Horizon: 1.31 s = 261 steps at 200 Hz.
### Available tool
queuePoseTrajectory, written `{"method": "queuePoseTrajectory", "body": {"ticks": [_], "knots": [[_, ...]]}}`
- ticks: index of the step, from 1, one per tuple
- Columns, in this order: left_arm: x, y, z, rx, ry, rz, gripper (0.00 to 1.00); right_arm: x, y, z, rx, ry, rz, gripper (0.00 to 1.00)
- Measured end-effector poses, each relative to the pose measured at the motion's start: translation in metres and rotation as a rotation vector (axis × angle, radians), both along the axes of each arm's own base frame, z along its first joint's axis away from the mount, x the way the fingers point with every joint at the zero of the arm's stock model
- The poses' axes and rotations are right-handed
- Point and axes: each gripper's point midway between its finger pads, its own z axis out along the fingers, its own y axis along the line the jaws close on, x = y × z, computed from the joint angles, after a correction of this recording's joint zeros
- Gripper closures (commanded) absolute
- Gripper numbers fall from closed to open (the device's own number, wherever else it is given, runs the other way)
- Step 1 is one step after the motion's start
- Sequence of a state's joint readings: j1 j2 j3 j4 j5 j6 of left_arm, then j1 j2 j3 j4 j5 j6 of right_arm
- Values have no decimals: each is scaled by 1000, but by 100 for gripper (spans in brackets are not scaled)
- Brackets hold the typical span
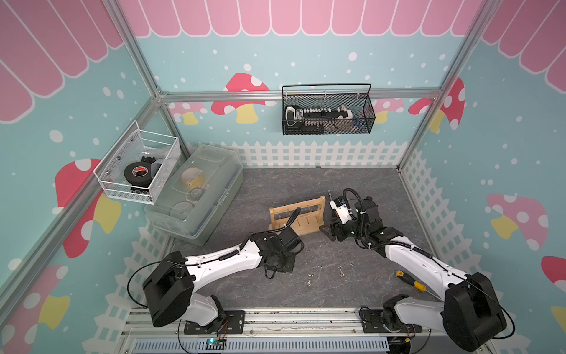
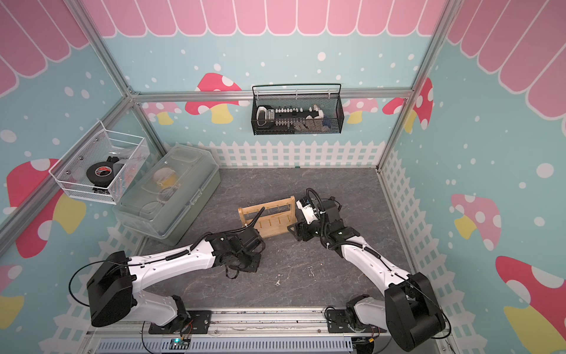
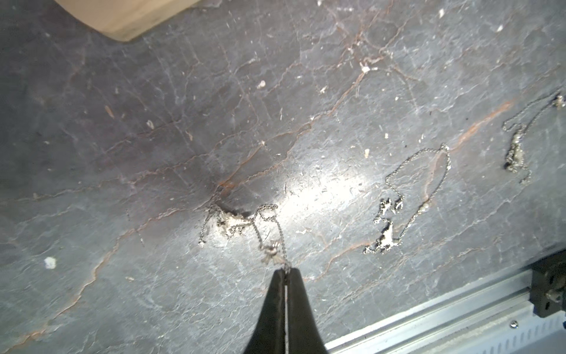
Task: Hang the necklace on the jewelry display stand
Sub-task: Pick up the necklace from the center of the board.
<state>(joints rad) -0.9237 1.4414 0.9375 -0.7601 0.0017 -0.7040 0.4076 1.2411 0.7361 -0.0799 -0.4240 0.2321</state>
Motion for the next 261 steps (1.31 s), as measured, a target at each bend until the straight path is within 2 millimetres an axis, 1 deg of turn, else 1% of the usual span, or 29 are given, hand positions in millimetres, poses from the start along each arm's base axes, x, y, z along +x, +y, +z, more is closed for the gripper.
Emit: {"method": "queuePoseTrajectory", "body": {"ticks": [27,62,122,155,182,198,229,261], "knots": [[3,3,14,-9,-26,10,100,-2,4,3,21,-1,23,24],[14,2,46,-61,-90,31,100,-7,9,2,40,4,49,24],[25,-1,94,-110,-174,32,100,-22,26,2,76,7,126,24],[36,-5,127,-145,-229,19,100,-34,36,5,130,4,190,20],[44,-8,156,-181,-277,11,100,-47,52,14,184,-15,278,16],[48,-9,168,-195,-298,6,100,-53,61,23,212,-44,323,15],[48,-11,181,-209,-315,-11,100,-66,75,44,255,-113,398,13],[47,-14,193,-234,-320,-24,100,-71,88,63,281,-182,451,12]]}}
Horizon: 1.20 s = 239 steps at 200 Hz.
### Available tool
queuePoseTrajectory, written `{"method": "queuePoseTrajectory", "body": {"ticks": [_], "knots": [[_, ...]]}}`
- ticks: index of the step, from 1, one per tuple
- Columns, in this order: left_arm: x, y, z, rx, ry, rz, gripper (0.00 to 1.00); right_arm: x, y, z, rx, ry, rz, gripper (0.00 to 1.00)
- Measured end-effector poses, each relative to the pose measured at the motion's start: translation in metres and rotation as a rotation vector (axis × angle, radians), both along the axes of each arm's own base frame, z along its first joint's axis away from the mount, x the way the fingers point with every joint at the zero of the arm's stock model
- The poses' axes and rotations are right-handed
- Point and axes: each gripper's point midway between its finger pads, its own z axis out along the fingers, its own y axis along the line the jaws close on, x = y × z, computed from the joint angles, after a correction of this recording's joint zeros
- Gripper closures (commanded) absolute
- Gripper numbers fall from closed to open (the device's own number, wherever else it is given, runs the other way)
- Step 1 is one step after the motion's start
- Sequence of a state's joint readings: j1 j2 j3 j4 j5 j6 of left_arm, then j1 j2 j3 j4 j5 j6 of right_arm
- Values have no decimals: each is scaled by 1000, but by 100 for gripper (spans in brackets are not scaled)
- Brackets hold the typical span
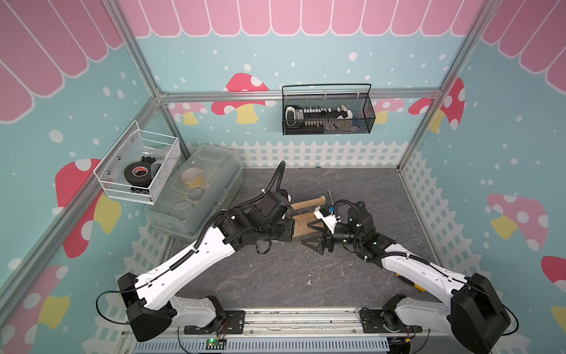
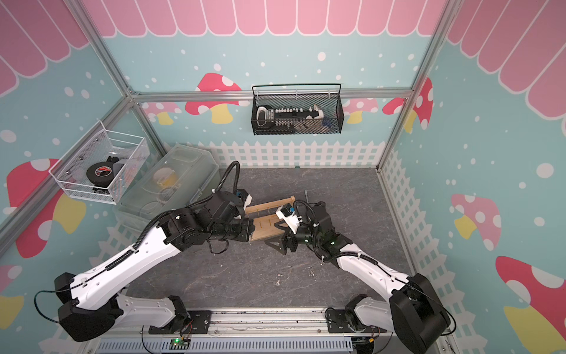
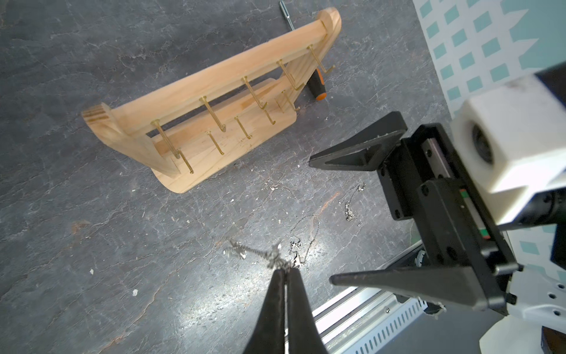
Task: Hang the necklace on the jewelry display stand
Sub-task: Pick up the necklace from the center of the board.
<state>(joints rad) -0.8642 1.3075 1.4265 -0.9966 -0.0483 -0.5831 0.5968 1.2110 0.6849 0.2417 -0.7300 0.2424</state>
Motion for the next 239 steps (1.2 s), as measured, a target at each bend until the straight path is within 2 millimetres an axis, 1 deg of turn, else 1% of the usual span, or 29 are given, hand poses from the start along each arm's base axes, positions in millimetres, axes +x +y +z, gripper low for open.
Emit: {"method": "queuePoseTrajectory", "body": {"ticks": [24,46,62,109,133,173,196,239], "knots": [[-1,-1,5,-10,-1,-7,100,3,13,14,28,-47,33,13],[-3,-2,4,-11,7,-15,100,2,27,20,44,-72,72,16],[-4,-2,5,-12,9,-18,100,-1,34,21,53,-89,99,19],[-3,-4,14,-32,-3,-22,100,-6,47,20,66,-98,143,31],[-3,-5,16,-37,-4,-24,100,-6,50,16,66,-91,152,42],[-2,-4,16,-40,-1,-21,100,-7,53,18,76,-100,157,61],[-1,-3,16,-40,0,-18,100,-6,53,21,85,-108,157,68],[1,-2,16,-41,-1,-11,100,-7,56,20,91,-97,159,76]]}}
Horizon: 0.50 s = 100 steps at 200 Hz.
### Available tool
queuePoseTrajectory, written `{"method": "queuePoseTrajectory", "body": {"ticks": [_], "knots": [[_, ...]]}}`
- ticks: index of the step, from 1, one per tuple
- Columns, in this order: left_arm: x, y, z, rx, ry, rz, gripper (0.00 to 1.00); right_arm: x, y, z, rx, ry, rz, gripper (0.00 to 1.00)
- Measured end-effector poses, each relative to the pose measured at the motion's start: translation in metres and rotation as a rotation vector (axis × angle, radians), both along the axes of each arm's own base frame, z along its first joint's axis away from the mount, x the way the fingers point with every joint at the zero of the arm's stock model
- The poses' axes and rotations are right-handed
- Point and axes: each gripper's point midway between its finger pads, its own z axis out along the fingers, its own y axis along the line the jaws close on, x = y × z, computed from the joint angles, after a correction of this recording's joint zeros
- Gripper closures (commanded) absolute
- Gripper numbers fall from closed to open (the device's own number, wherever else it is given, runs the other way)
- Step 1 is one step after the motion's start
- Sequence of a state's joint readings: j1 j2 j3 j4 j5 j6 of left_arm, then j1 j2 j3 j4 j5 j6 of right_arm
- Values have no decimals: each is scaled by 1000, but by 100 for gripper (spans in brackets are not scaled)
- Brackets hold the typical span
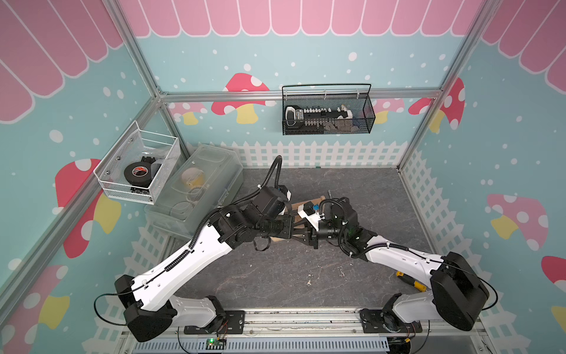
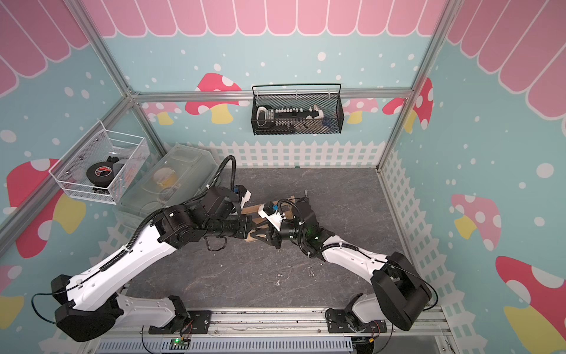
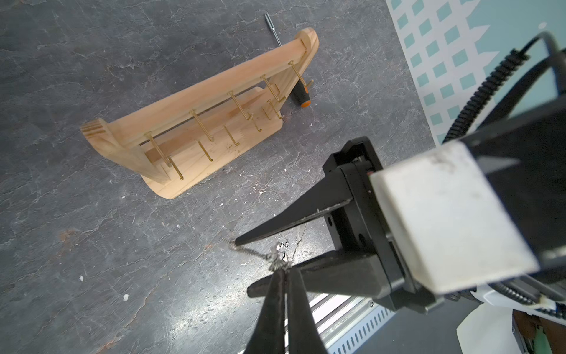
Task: Hang the necklace on the jewelry display stand
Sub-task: Pick up the necklace from the center of the board.
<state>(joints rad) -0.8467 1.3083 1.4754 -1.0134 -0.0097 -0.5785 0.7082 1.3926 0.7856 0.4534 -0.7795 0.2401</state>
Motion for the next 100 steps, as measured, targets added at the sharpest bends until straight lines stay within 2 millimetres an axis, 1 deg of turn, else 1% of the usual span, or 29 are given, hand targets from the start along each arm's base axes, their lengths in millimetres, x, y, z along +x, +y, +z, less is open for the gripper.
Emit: {"method": "queuePoseTrajectory", "body": {"ticks": [17,23,34,86,100], "knots": [[1,1,0,0,0,4,100,1,1,-2,-1,6,0,79],[1,1,0,0,0,5,100,1,2,-4,-3,9,0,82],[2,2,0,0,0,7,100,2,2,-6,-6,20,-1,86],[5,4,0,0,0,17,100,1,4,-7,-7,25,3,89],[5,5,0,0,0,17,100,1,4,-7,-7,30,1,94]]}}
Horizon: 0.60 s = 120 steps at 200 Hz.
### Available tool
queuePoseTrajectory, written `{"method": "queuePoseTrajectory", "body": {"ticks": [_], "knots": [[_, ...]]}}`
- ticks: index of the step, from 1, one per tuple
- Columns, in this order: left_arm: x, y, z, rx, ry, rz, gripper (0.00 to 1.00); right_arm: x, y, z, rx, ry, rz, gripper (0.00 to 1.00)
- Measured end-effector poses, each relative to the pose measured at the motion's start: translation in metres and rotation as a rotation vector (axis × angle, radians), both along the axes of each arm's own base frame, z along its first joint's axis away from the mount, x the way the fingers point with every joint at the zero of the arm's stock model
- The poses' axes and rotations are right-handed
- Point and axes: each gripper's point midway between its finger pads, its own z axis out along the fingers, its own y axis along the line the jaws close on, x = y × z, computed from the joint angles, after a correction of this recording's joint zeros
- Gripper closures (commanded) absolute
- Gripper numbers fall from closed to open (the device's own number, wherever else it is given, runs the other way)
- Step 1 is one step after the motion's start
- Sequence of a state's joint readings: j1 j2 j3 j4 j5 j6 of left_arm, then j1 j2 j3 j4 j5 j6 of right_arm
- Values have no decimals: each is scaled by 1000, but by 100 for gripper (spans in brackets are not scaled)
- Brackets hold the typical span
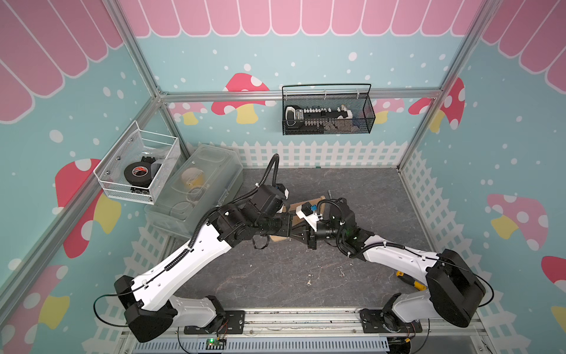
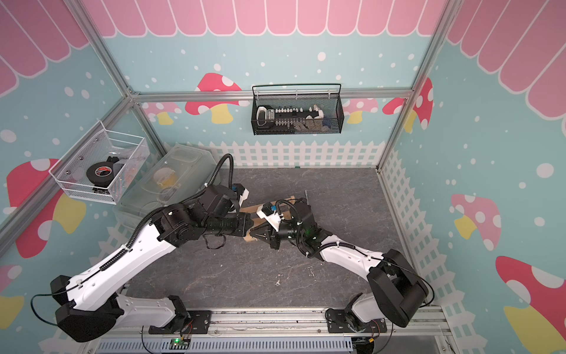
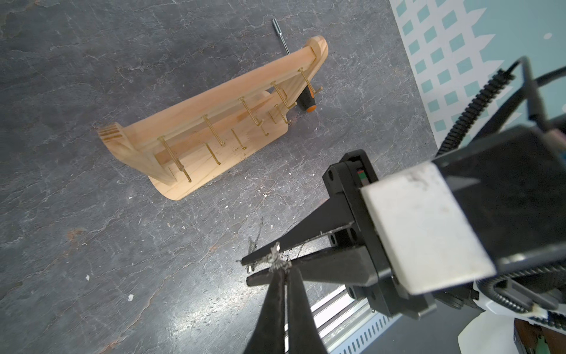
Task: Hang the necklace on the jewelry display stand
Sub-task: Pick up the necklace from the center of the board.
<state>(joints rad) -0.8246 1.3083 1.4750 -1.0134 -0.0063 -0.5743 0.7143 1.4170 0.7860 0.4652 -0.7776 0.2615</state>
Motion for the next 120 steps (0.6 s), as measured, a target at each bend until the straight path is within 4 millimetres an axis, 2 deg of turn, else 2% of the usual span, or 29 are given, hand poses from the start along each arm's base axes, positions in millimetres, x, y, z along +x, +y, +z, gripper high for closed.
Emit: {"method": "queuePoseTrajectory", "body": {"ticks": [15,57,96,120], "knots": [[0,0,-1,2,0,-1,100,1,0,0,1,14,-6,100],[3,6,-11,20,17,16,100,3,2,8,19,53,-20,100],[5,5,-11,14,20,18,100,2,2,8,22,93,-19,100],[7,6,-11,10,18,22,92,1,2,7,25,117,-11,100]]}}
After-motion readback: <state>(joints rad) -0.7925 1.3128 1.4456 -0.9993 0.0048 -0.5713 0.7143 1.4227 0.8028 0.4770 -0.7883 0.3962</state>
